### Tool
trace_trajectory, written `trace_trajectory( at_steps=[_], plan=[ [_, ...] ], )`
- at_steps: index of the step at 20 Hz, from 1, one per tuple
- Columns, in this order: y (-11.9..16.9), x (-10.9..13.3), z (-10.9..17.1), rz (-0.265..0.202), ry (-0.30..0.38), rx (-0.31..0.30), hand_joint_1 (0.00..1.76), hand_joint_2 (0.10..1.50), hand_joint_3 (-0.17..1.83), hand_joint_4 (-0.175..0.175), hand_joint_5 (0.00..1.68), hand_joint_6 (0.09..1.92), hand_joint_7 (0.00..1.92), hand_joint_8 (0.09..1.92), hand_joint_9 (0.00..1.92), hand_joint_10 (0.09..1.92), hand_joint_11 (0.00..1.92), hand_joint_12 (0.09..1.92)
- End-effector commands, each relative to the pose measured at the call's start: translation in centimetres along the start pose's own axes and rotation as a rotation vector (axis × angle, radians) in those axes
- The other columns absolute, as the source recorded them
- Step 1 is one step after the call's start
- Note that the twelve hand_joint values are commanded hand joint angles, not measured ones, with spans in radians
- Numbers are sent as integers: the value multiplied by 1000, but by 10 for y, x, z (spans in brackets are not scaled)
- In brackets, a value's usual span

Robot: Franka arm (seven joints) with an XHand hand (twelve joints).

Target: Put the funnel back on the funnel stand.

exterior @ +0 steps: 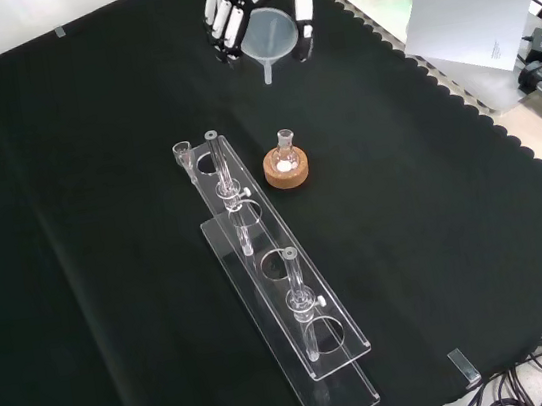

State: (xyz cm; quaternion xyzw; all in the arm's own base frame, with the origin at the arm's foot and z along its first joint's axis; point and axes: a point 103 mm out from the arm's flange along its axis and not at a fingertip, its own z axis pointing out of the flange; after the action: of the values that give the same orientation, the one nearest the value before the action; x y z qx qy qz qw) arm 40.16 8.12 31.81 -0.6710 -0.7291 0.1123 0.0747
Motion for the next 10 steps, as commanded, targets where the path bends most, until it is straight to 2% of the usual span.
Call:
trace_trajectory(
  at_steps=[1, 6, 10],
  plan=[
    [9, -4, -11, -10, 47, -41, 1042, 1036, 72, 175, 1047, 898, 645, 726, 1125, 377, 839, 1099],
    [18, -7, -24, -2, 91, -96, 1042, 1038, 68, 175, 1047, 897, 646, 726, 1126, 377, 842, 1095],
    [30, -5, -34, -17, 116, -115, 1042, 1040, 64, 175, 1047, 897, 646, 726, 1127, 376, 845, 1093]
  ],
)
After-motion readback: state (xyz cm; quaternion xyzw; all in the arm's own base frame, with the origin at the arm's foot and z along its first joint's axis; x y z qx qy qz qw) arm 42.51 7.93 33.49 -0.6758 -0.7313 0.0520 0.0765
